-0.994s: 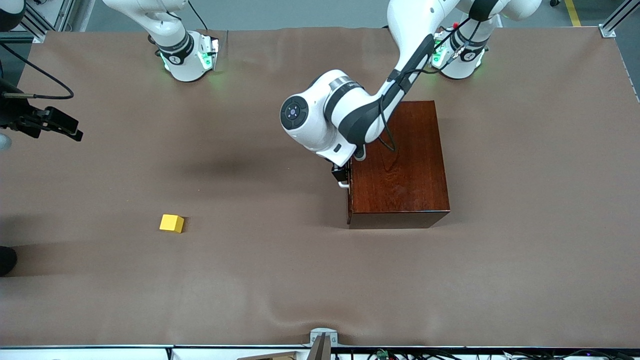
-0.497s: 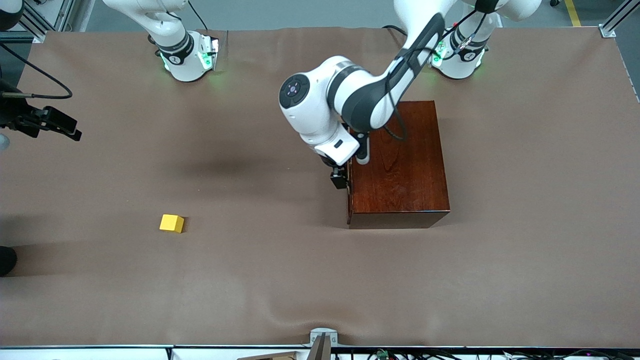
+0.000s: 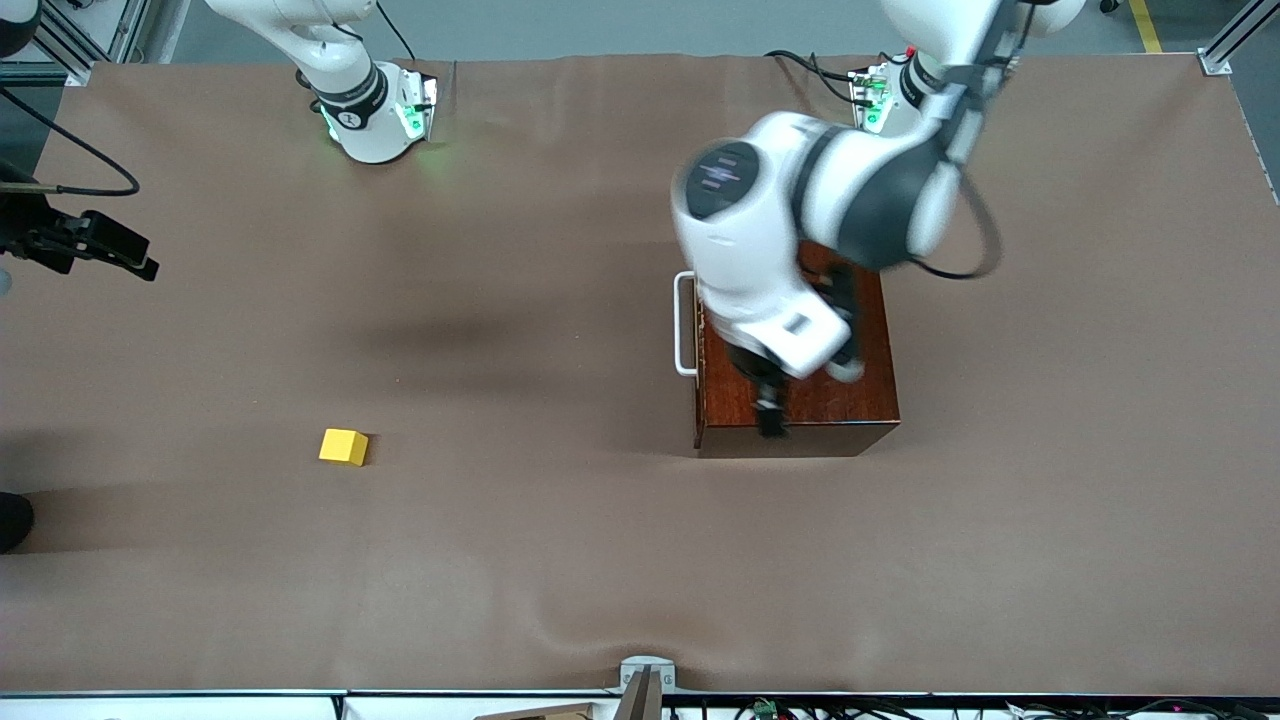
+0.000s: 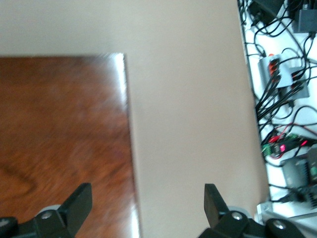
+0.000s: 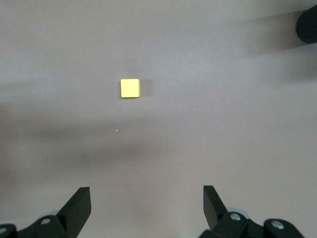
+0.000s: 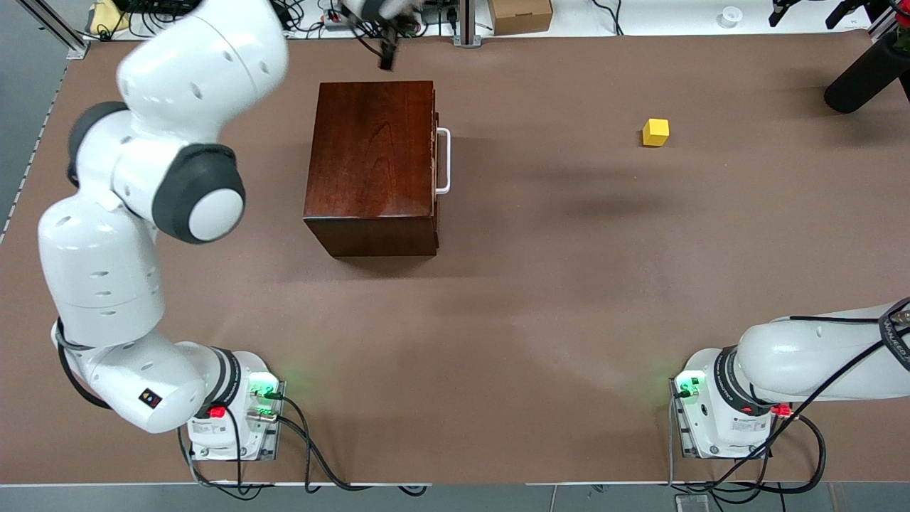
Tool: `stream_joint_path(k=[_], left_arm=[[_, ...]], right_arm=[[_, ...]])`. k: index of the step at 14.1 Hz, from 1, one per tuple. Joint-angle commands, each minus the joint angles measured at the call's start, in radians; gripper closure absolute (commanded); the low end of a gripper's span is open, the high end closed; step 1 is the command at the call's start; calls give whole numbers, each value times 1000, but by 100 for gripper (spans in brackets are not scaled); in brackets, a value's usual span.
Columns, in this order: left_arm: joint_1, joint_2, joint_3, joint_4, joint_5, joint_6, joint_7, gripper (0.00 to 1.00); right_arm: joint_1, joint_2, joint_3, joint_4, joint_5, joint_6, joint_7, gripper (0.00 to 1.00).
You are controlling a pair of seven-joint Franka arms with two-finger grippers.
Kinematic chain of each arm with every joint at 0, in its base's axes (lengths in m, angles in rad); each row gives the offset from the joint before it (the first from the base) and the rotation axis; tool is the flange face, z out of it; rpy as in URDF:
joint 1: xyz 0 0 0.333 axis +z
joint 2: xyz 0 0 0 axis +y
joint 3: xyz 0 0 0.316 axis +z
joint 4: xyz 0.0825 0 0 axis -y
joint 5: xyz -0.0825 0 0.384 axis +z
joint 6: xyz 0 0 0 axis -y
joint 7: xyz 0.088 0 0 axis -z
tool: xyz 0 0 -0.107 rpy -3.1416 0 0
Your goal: Open drawer, take yellow block, close drawer
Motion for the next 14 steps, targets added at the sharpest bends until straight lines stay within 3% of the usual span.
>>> stream_joint_path(k=[1,6,14], left_arm=[[102,-35,-15,-23,-63,37,111,0],[262,-95,-16,-65,-187,39,359,0],[477,-377,-18,-394,-373,39,887,0]], right_arm=[[-17,-7,16,10,-10,-12,-3,0],[-13,-5,18,10,-3,-3,-6,0],[-11,-5,19,8,-4,2,-43,0]])
